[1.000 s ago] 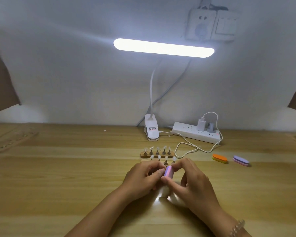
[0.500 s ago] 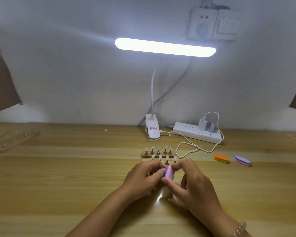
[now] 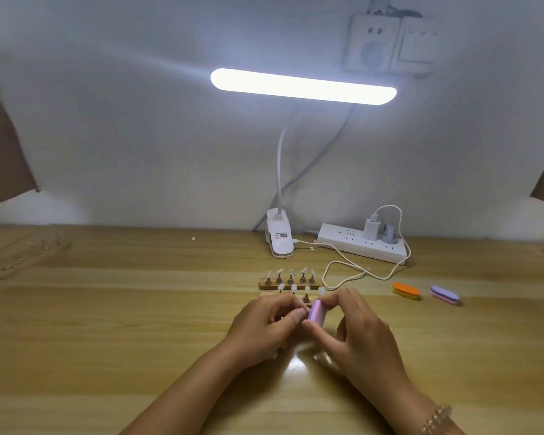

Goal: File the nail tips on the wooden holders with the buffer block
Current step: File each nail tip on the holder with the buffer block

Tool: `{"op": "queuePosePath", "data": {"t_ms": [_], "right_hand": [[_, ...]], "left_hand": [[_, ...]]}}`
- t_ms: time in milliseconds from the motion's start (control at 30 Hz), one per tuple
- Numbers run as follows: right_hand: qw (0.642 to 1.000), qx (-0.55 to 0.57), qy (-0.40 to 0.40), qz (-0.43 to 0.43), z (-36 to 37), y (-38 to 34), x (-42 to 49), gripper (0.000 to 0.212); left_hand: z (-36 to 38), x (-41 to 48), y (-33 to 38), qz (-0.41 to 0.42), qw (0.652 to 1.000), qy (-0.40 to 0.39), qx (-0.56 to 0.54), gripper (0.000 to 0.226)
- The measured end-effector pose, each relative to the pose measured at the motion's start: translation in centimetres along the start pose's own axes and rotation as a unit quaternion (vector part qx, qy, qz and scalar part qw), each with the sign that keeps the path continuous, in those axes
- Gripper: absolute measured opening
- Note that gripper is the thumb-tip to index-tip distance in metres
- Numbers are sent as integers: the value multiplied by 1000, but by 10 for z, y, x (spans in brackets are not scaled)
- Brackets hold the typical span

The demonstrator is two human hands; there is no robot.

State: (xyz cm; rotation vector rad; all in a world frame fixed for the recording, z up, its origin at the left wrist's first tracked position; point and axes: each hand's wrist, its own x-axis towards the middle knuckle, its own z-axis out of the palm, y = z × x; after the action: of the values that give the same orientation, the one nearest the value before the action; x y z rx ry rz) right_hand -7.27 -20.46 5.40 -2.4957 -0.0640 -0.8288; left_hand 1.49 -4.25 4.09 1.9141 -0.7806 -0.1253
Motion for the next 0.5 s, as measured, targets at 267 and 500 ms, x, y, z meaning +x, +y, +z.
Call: {"op": "queuePosePath", "data": {"t_ms": [267, 500], "right_hand": [[991, 85, 58, 87, -5, 8, 6, 30], [999, 19, -28, 7, 0, -5, -1, 36]], "left_hand": [[0, 0, 3, -22, 998, -14, -49, 17], [-1, 1, 1, 4, 1000, -1, 23, 15]]}}
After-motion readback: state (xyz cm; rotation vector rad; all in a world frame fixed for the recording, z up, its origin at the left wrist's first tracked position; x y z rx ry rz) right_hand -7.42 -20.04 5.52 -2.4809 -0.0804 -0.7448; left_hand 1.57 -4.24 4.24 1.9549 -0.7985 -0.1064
